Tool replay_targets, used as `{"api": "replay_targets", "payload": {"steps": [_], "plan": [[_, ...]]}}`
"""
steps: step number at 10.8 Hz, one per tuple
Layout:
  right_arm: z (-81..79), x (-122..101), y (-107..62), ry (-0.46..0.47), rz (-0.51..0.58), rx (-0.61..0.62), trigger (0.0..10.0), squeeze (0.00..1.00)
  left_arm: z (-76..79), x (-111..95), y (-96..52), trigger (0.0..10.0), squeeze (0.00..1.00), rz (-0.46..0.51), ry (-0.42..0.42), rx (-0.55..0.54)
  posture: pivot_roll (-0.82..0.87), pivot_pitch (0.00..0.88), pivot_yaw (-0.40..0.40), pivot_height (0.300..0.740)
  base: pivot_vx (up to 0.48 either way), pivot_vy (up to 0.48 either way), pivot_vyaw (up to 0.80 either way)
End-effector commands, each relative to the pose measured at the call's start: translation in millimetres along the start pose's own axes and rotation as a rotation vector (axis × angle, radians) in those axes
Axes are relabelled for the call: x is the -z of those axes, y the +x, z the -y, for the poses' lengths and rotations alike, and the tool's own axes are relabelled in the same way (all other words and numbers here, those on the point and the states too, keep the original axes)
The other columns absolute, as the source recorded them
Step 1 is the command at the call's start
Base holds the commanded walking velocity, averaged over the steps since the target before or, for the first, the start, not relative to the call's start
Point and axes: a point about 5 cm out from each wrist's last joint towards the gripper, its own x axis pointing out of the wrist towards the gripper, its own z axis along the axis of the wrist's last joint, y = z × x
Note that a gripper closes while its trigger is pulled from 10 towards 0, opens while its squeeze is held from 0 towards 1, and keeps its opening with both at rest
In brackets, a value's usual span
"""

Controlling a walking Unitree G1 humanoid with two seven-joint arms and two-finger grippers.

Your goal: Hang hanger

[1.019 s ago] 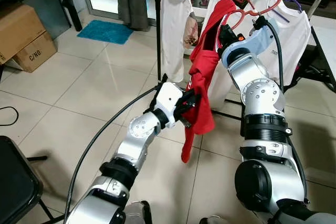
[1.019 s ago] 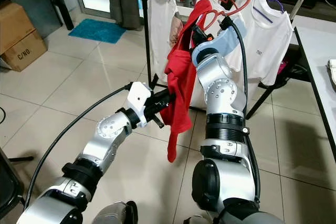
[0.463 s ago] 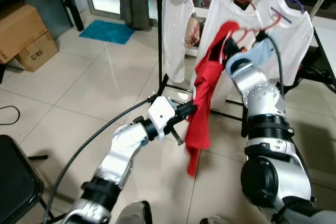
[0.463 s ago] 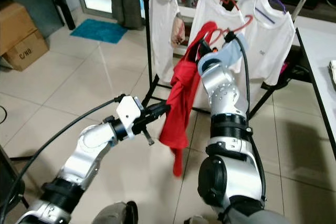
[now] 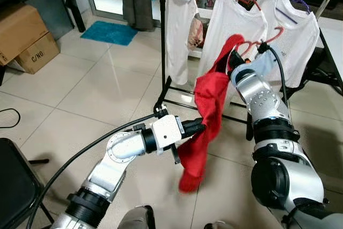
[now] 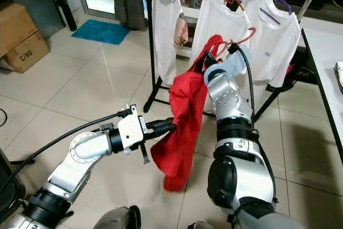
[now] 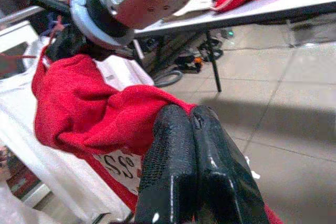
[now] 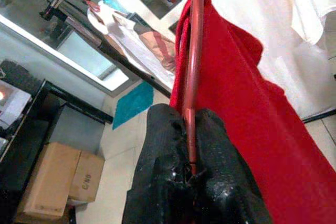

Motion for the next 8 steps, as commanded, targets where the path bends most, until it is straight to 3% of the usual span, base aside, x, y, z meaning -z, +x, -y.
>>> {"api": "replay_targets", "payload": {"steps": [1,3,5,7,8], "plan": [[-12.1,-12.3,1.7,-0.009,0.045,-0.043,10.0,0.0,2.9,-3.4,2.0,0.0,0.0,-0.009,0.028,0.049,0.07,0.038,0.005,0.74,0.0,0.0,0.0],[-9.5,-11.5,2.0,-0.009,0.044,-0.04,10.0,0.0,2.8,-1.6,-7.5,0.0,0.0,-0.065,0.023,0.143,0.07,0.036,0.009,0.74,0.0,0.0,0.0],[-7.0,-12.6,3.3,-0.01,0.047,-0.031,10.0,0.0,6.8,-13.5,-11.0,0.0,0.0,-0.019,-0.067,0.217,0.07,0.037,0.009,0.74,0.0,0.0,0.0],[-7.0,-11.6,4.1,-0.012,0.047,-0.028,10.0,0.0,6.0,-16.2,-7.3,0.0,0.0,-0.01,-0.058,0.186,0.08,0.037,0.008,0.74,0.0,0.0,0.0],[-7.5,-11.0,4.3,-0.014,0.047,-0.029,10.0,0.0,0.9,-17.5,-4.7,10.0,0.0,-0.006,-0.107,0.137,0.08,0.034,0.009,0.74,0.0,0.0,0.0]]}}
